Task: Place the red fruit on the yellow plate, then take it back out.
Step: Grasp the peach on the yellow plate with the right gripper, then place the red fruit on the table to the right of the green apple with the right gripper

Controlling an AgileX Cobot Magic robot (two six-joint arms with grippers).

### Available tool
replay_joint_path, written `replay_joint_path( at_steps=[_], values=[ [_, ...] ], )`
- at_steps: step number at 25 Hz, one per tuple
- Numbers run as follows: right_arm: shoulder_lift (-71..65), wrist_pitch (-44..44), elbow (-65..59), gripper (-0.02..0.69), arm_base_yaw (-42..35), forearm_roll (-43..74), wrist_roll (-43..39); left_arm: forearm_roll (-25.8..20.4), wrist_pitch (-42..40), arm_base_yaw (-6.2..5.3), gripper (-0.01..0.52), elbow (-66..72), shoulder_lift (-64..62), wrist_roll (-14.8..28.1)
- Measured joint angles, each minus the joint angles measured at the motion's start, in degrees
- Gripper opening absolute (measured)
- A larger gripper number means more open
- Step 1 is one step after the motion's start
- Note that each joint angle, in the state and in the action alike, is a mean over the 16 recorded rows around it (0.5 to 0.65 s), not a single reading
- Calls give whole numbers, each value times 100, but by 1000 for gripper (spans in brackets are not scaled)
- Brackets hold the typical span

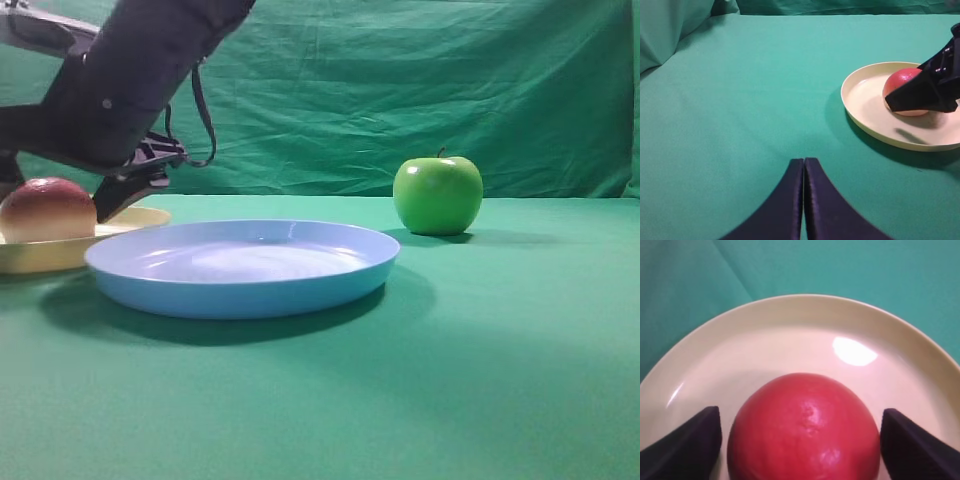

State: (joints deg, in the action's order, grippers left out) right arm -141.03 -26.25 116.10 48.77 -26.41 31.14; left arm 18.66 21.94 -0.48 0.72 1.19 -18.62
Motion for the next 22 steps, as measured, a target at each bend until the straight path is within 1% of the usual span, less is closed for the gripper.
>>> replay_joint_path(
  at_steps=[7,10,17,22],
  values=[
    [299,-492,10,266,-131,112,-158,0,0,0,0,0,0,0],
    [599,-867,15,218,-228,339,-412,0,0,0,0,0,0,0],
    [1627,-1868,-198,199,-429,1487,-1616,0,0,0,0,0,0,0],
    [2612,-2221,-945,195,-560,2415,-2629,0,0,0,0,0,0,0]
  ],
)
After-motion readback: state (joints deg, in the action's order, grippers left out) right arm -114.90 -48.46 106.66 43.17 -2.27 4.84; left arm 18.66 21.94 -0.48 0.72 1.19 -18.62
